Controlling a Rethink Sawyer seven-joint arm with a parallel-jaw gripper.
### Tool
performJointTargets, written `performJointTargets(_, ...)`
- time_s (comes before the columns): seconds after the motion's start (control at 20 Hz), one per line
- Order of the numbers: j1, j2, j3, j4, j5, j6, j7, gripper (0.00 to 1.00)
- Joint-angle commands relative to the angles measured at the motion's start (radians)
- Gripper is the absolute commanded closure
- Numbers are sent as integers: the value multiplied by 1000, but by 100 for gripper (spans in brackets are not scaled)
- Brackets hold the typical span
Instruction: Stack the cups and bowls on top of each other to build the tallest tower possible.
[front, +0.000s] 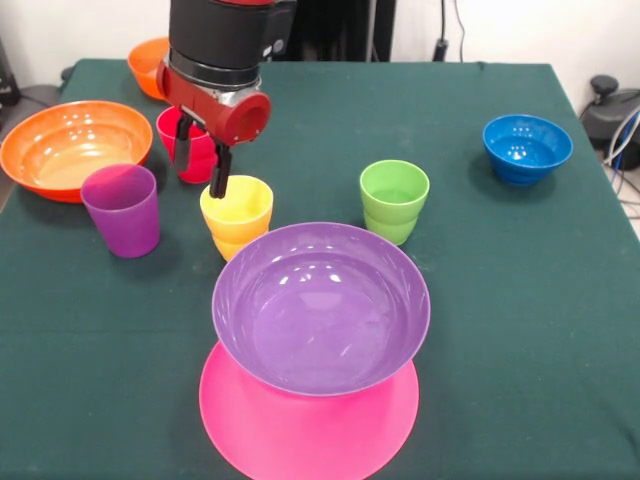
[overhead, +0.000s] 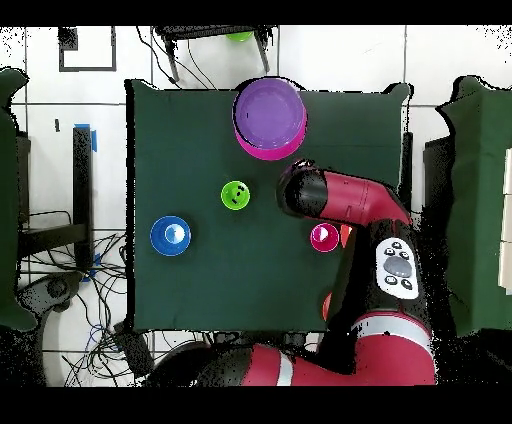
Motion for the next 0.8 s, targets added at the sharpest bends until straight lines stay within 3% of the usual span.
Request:
performJointTargets(0.05, -29, 53, 160, 81, -99, -11, -153, 0)
performJointTargets(0.8, -56, 83, 190, 50, -160, -16, -124, 0)
